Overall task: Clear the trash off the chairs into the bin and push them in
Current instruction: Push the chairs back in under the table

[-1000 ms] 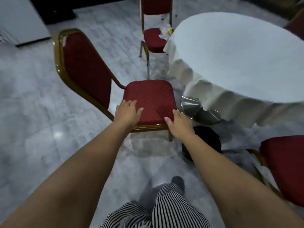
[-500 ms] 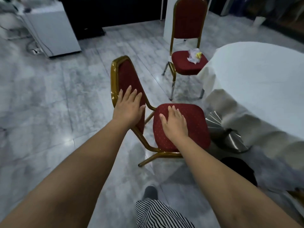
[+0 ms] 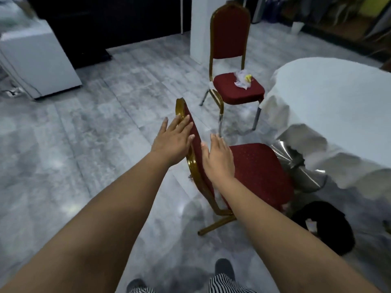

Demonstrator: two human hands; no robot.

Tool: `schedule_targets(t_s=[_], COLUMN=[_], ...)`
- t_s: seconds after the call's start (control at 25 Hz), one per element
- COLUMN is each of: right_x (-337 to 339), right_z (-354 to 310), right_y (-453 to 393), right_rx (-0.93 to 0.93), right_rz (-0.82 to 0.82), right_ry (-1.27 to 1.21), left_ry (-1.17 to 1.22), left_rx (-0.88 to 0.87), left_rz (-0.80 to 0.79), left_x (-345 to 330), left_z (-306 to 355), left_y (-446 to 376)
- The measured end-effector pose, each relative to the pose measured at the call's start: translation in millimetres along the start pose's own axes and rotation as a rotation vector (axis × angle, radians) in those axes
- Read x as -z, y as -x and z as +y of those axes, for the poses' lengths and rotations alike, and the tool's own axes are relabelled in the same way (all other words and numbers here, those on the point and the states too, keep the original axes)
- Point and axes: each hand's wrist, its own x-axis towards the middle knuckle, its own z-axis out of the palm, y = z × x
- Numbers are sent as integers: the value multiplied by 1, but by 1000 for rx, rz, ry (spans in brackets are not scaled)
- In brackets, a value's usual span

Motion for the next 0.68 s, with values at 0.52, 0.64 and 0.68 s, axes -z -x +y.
schedule_targets(t_s=[0.52,0.64,0.68], right_x=[-58,-62,-62], right_z=[-97,-104,-104], right_y=[-17,-33,-34], right_rx=[-407,-469,-484], right_rz=[232,246,251], right_ry=[-28,6,31], left_ry=[157,219,231], left_rx=[-402,-426,-428], left_rz=[-71,-108,-117], left_x=[4,5,5], left_z=[-85,-97,-99], left_y=[-65,-88,-93])
